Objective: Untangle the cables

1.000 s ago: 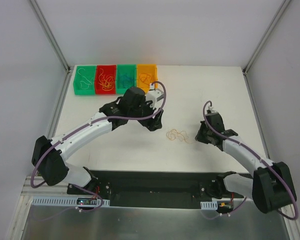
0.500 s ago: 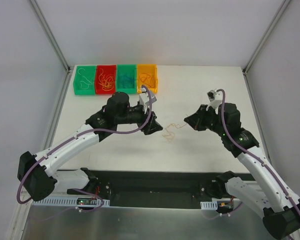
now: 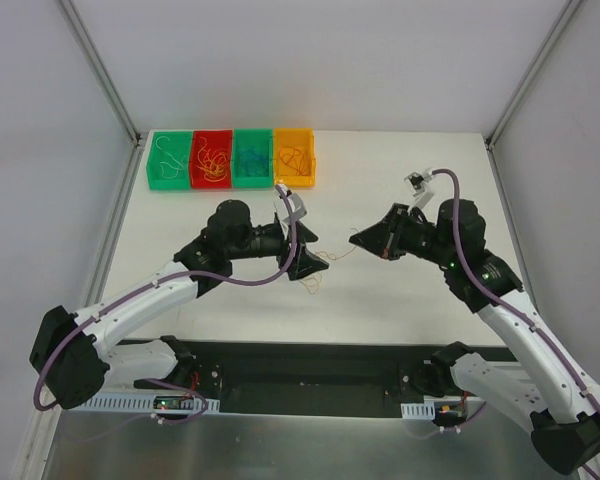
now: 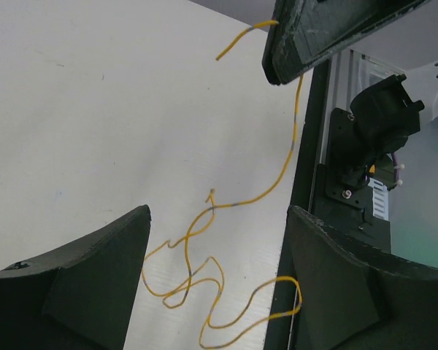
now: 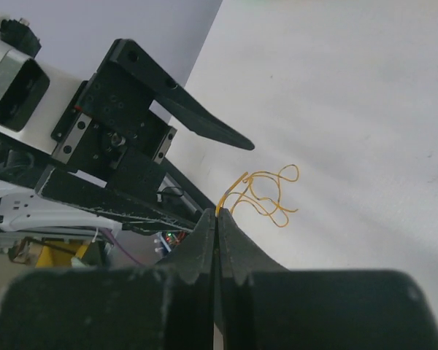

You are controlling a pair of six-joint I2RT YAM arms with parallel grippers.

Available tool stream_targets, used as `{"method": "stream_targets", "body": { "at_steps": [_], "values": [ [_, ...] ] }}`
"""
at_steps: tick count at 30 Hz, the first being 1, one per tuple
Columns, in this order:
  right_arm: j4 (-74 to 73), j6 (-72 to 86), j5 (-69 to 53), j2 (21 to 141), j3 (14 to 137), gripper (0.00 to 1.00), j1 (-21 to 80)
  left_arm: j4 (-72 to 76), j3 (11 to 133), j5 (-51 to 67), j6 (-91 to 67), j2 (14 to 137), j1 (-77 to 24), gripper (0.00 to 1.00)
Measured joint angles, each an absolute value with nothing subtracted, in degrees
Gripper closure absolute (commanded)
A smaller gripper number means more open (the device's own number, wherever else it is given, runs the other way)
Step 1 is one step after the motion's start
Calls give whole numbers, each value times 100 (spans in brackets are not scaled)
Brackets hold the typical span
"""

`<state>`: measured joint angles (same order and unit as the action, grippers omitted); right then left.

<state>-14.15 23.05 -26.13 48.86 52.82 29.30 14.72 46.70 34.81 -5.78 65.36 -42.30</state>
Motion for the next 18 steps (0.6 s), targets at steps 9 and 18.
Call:
{"method": "stream_targets", "body": {
  "at_steps": [9, 18],
  "values": [
    [-1107, 2797, -2871, 4943, 5387, 100, 3092, 1811, 4678, 3535, -690, 7026, -4230, 59],
    [-1577, 2587, -2043, 4919, 7861, 100, 2943, 1181, 5096, 2915, -784, 8123, -4226, 84]
  ]
}}
